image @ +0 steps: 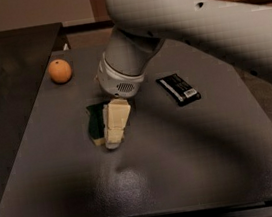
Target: Pick sponge
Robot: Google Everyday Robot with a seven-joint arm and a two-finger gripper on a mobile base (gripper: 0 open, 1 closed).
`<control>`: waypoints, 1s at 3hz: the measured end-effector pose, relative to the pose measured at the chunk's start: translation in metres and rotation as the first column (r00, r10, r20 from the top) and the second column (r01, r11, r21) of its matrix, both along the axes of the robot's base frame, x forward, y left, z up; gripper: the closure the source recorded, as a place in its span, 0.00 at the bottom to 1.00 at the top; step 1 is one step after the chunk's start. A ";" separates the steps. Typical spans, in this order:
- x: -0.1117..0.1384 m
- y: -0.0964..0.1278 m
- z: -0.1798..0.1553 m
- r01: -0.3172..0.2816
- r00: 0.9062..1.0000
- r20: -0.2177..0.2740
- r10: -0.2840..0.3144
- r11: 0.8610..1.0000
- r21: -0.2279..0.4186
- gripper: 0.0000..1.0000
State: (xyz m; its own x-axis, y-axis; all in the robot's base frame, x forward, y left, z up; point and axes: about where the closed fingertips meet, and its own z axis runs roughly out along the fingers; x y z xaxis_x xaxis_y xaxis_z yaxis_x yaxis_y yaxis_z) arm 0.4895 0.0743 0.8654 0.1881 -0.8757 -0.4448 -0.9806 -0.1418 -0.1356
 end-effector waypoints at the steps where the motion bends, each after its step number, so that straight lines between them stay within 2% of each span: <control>1: 0.014 0.009 -0.012 0.018 1.000 -0.014 -0.018 1.000 0.002 0.00; 2: 0.021 0.009 -0.023 0.028 0.999 -0.027 -0.028 1.000 -0.006 0.00; 3: 0.025 0.008 -0.031 0.030 0.999 -0.036 -0.031 0.999 -0.013 0.15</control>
Offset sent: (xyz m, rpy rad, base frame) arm 0.0324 0.0062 -0.0384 -0.0145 0.0465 -0.0460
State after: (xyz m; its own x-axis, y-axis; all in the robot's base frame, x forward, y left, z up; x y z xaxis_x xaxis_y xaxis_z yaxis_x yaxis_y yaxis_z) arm 0.5145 0.0819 0.8343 0.1450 -0.8864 -0.4396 -0.9887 -0.1131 -0.0981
